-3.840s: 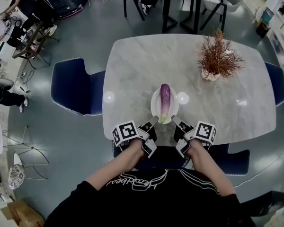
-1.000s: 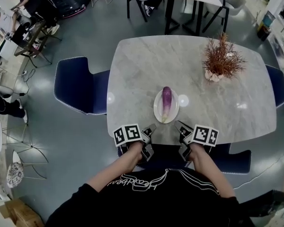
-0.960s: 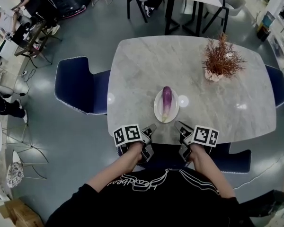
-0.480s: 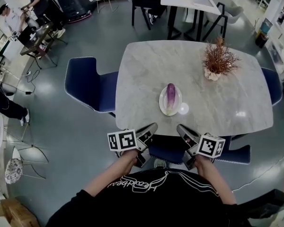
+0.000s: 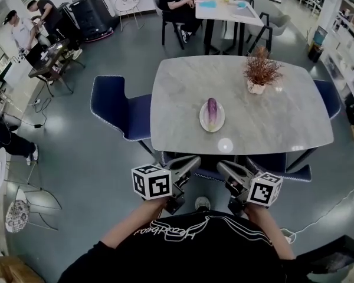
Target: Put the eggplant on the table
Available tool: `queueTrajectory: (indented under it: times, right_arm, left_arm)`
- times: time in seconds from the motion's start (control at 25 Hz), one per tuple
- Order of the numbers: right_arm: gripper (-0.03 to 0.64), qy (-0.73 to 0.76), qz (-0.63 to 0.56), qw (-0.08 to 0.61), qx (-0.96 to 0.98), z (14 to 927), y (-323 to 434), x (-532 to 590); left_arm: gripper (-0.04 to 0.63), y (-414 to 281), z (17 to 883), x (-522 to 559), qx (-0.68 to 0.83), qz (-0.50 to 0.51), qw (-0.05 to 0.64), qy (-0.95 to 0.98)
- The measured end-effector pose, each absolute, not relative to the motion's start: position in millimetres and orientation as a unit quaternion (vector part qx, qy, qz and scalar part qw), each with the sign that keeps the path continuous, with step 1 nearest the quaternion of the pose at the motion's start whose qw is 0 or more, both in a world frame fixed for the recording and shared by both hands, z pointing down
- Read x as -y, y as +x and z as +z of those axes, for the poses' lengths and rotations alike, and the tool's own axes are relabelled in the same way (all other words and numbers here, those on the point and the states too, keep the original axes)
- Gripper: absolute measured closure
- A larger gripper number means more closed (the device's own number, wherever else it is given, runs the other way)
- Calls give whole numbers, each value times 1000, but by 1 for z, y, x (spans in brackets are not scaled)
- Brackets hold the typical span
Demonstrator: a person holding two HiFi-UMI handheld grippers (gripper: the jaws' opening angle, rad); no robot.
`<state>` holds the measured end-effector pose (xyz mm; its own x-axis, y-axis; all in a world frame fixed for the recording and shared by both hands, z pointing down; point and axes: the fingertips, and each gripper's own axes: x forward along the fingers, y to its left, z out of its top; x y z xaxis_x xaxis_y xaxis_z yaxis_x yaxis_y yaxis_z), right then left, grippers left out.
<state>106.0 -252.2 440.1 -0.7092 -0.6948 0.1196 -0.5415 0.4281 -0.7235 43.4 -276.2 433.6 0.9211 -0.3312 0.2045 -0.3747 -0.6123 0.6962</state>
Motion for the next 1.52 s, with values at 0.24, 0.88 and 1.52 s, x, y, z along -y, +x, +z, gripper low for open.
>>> queueTrajectory:
  times: [0.24,0.88,1.52]
  right_arm:
    - [579,-343,-333,97,-873,409,81,175]
    - [580,-316,-244,79,-914,374,19,32]
    - [582,-345,-261,59,-900,386,12,-21]
  left_arm:
    - [588,23,399,200,169,41,314,933]
    - [588,-30,347,52,94,28,214,972]
    - [588,-34,353,-10,61,47,192,978]
